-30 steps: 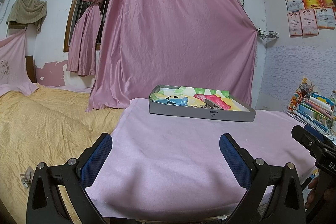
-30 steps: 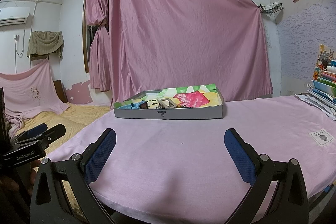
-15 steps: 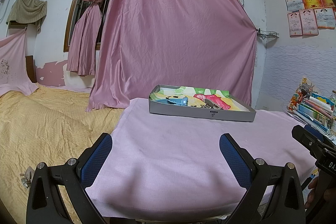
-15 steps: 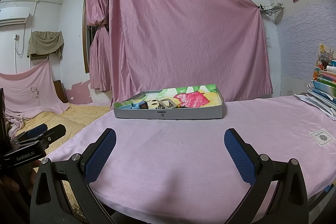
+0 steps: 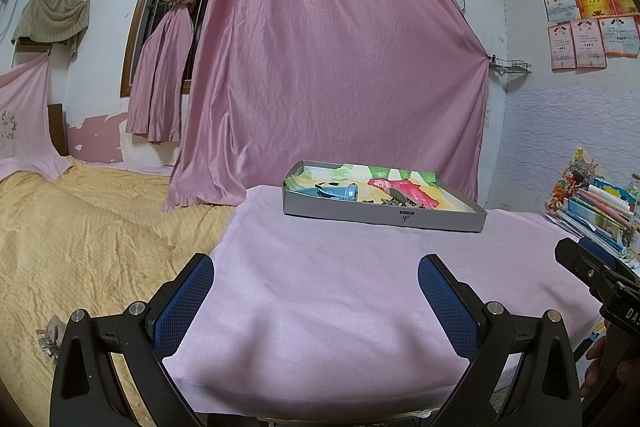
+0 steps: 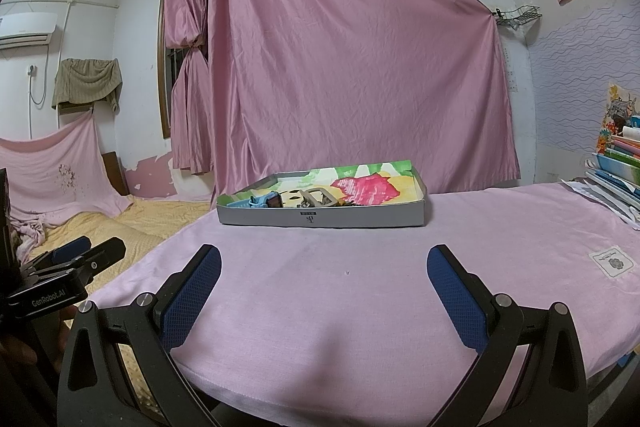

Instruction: Organize jewelry

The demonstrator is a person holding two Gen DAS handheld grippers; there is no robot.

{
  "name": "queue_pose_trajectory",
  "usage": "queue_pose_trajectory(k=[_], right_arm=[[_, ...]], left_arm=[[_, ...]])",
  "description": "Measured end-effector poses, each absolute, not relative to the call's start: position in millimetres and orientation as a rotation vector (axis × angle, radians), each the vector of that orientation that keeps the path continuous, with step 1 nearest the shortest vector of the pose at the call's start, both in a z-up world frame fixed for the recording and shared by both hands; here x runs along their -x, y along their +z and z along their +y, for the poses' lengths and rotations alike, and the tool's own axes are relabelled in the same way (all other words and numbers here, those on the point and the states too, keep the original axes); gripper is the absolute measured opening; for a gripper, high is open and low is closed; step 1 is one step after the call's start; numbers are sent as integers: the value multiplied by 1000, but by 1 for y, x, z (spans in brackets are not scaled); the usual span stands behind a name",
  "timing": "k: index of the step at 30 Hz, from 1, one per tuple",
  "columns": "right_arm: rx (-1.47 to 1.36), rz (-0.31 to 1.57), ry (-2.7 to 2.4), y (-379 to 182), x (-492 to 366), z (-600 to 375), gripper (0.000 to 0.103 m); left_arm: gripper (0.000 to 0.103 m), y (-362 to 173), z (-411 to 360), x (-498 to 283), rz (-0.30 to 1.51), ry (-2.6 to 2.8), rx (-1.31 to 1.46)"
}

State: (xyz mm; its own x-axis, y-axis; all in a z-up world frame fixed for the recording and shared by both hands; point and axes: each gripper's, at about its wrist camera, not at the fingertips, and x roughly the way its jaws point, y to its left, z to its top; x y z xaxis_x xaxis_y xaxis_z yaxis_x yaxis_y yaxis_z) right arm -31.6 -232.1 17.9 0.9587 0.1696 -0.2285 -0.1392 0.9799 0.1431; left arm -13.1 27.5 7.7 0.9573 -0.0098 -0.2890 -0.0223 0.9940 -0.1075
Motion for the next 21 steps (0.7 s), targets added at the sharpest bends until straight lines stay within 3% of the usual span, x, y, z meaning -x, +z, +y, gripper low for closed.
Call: queue_pose_trajectory(k=[21], right_arm=[[-128,259,158,11,27,-226,101]], left_arm=[[103,8,27,16,294,34,103]])
